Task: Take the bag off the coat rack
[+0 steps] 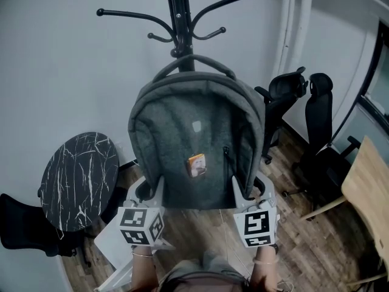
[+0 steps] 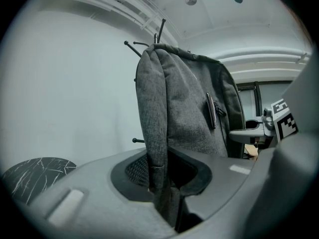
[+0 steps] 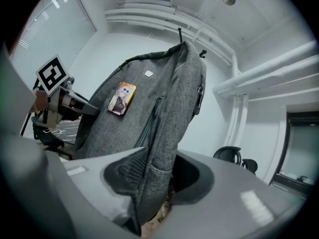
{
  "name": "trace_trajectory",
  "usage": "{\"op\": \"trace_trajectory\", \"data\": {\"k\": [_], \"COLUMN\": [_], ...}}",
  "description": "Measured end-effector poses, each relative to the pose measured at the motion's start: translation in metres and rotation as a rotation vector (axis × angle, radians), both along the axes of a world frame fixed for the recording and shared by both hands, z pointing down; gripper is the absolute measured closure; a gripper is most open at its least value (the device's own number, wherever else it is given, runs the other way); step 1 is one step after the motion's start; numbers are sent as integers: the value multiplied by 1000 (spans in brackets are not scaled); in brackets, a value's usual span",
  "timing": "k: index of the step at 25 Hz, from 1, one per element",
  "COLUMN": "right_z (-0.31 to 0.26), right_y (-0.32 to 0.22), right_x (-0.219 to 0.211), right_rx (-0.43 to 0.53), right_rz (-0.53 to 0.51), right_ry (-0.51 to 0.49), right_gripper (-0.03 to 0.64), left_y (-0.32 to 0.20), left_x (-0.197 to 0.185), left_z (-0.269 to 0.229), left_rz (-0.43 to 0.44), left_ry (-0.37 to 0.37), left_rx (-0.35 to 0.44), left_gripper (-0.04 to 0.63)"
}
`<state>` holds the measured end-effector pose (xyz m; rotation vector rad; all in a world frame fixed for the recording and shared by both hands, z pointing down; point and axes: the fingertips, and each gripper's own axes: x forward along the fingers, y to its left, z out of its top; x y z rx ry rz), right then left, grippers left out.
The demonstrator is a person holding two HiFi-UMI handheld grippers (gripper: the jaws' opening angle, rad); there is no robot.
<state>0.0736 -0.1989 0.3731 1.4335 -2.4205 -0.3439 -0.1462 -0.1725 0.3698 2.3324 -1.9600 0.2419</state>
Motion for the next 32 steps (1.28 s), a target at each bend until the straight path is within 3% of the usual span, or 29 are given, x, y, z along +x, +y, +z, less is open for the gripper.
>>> {"op": "trace_trajectory", "data": {"k": [32], "right_z": [-7], "right_y": [8], "right_x": [-30], "right_rx": [0], "right_rz": [48], "right_ry": [3], "right_gripper": [479], "left_y": [-5], "left_x": [-31], "left_z": [-7], "left_rz": [65], "left_ry": [5], "left_rx": [17], "left_gripper": [514]}}
